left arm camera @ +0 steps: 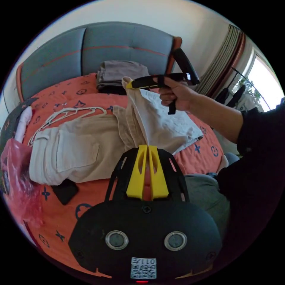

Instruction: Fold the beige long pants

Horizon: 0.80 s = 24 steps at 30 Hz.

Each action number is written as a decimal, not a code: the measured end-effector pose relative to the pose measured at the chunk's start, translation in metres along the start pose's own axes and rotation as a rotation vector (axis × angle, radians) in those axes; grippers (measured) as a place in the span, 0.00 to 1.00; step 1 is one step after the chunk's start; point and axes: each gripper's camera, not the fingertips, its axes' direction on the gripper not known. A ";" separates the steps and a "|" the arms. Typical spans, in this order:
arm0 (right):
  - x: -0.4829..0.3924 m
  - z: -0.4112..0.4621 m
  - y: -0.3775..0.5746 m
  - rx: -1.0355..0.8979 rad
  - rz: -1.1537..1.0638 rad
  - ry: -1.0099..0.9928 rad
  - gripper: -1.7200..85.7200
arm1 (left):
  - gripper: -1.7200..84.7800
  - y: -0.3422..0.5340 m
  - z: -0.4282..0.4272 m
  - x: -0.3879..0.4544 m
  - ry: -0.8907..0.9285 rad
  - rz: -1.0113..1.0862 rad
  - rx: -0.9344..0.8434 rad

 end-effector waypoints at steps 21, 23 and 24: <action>-0.029 0.119 -0.006 -0.482 -0.174 0.332 0.03 | 0.02 -0.066 0.062 -0.014 -0.007 0.016 -0.122; -0.030 0.133 0.000 -0.509 -0.216 0.356 0.03 | 0.02 -0.059 0.084 -0.031 -0.077 -0.024 -0.190; -0.030 0.134 0.000 -0.523 -0.228 0.356 0.03 | 0.02 -0.054 0.086 -0.037 -0.049 -0.054 -0.176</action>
